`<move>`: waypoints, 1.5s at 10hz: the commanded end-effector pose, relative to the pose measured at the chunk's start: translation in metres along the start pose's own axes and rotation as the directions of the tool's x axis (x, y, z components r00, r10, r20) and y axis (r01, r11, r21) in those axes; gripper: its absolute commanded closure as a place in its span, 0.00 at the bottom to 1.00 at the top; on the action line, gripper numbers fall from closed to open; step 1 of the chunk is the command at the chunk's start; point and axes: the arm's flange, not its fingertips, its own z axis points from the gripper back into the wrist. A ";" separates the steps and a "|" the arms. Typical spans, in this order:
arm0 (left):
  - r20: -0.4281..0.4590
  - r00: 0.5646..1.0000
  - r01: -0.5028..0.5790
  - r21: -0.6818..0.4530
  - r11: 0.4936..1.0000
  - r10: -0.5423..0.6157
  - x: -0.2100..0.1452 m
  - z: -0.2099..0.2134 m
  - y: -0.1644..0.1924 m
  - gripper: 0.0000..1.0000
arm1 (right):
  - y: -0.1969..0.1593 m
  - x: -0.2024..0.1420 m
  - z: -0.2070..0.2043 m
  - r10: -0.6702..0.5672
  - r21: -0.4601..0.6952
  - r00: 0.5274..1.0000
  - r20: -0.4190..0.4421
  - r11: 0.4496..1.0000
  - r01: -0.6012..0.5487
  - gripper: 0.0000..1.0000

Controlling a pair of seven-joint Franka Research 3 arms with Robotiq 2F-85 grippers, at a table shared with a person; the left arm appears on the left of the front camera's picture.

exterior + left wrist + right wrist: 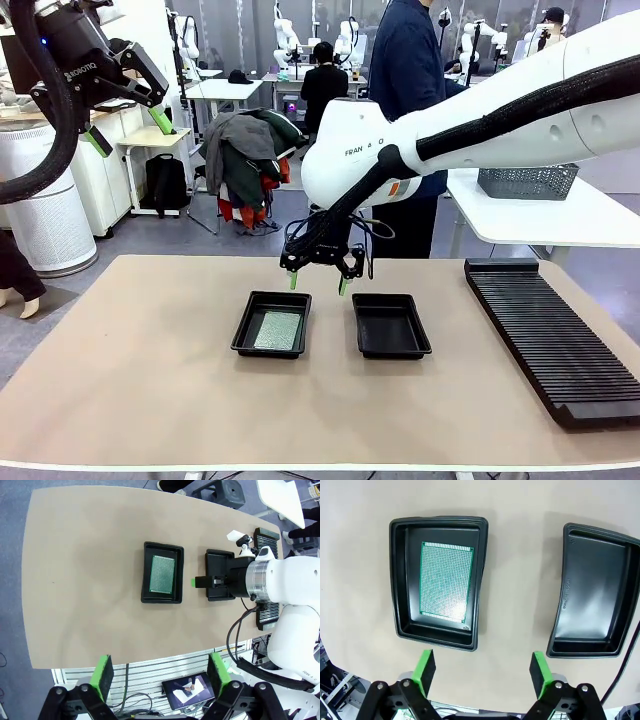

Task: Inspect and transfer BCBs to ESD trays.
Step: Pick up the ESD tray and place it on the left side of the table.

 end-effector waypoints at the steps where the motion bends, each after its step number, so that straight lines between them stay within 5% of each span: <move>1: 0.003 1.000 0.006 -0.002 1.000 -0.006 0.000 -0.001 0.002 0.00 | 0.000 -0.001 -0.001 0.002 0.007 1.000 0.001 1.000 -0.002 0.00; 10: 0.003 1.000 0.006 -0.002 1.000 -0.006 0.000 -0.001 0.002 0.00 | 0.000 0.000 0.000 0.000 0.000 1.000 0.000 1.000 0.000 0.00; 15: -0.020 1.000 0.017 0.070 0.997 -0.016 0.009 -0.063 -0.016 0.00 | -0.072 -0.033 0.024 -0.079 0.270 0.997 0.016 0.960 0.071 0.00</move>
